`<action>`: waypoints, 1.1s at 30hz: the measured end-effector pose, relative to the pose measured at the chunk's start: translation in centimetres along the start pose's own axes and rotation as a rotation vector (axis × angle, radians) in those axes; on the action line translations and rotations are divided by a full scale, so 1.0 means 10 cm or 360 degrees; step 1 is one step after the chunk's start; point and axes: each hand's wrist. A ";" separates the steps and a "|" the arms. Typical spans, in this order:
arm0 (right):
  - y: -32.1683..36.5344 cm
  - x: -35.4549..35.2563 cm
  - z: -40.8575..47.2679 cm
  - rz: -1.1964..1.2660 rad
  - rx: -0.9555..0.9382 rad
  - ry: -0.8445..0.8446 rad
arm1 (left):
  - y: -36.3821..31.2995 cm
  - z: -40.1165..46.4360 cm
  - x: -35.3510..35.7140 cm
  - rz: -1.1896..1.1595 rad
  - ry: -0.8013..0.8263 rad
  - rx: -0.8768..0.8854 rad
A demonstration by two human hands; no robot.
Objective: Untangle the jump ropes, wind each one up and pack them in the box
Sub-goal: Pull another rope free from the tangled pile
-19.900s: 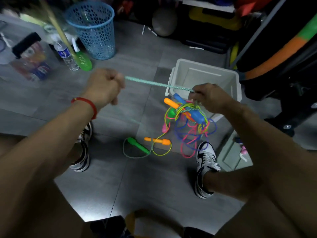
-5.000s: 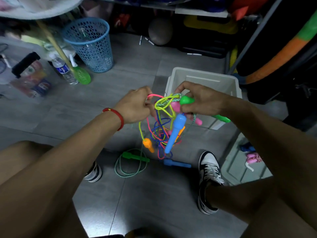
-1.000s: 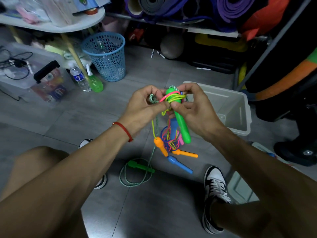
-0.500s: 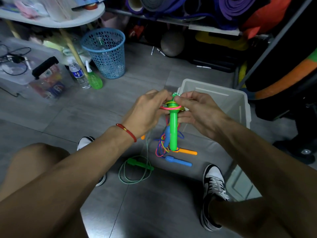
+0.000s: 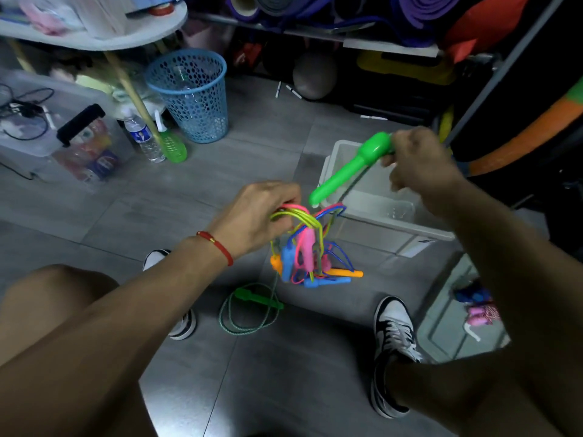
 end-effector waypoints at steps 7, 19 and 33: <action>-0.37 -0.20 0.22 0.0257 0.0509 0.0110 | 0.13 -0.11 0.03 -0.0287 0.0015 -0.0421; -0.17 0.11 -0.04 -0.0257 -0.0177 0.0573 | -0.03 0.07 0.05 -0.0747 0.0041 -0.0707; -0.31 0.08 0.00 -0.0131 -0.0497 0.0940 | 0.18 0.14 -0.25 -0.0491 0.0239 -0.1000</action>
Point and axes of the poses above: each hand's wrist, its own z-axis towards the middle knuckle, its own x-axis out of the palm, y = z × x, and after that the axes turned 9 degrees about -y, right-handed
